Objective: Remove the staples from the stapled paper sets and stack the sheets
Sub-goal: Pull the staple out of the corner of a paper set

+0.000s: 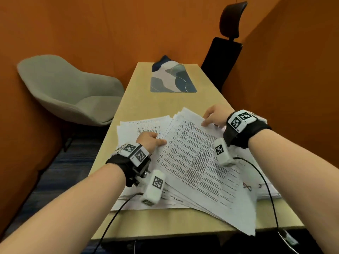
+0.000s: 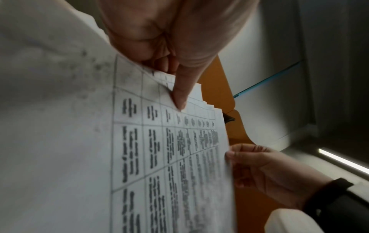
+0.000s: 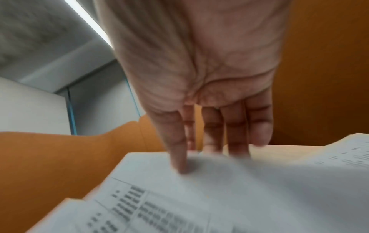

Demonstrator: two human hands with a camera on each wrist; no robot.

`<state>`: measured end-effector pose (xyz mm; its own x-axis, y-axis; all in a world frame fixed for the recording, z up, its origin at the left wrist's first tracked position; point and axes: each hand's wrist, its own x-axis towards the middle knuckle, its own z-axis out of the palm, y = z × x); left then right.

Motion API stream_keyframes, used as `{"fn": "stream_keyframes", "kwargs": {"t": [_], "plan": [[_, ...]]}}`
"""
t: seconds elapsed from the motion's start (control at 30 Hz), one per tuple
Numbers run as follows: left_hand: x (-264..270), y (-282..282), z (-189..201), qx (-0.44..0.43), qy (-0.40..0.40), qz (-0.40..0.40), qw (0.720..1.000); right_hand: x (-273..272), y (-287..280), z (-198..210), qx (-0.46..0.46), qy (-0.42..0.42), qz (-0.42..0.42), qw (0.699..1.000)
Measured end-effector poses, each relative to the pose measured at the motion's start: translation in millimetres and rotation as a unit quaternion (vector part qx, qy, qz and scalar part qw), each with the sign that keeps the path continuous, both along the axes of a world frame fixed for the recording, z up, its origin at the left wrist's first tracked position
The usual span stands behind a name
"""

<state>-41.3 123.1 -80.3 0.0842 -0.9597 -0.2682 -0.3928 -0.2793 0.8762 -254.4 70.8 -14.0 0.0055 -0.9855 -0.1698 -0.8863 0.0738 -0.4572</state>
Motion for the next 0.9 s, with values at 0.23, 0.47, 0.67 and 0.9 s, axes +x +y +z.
{"fn": "stream_keyframes", "kwargs": {"t": [0.23,0.47,0.67,0.9], "plan": [[-0.9,-2.3,-21.1,0.047,0.033,0.006,0.998,-55.3,-3.7,-52.1,0.101,0.272,0.002,0.957],[2.2,-10.8,-33.0,0.058,0.068,0.009,0.996,-58.0,-11.1,-66.9,0.048,0.234,-0.062,0.969],[-3.2,-2.1,-24.7,0.055,0.109,0.027,0.992,-2.2,6.1,-34.5,-0.08,0.066,0.013,0.994],[-2.0,9.9,-20.6,0.056,0.181,0.062,0.98,58.7,50.4,-61.2,-0.021,0.124,0.142,0.982]]}}
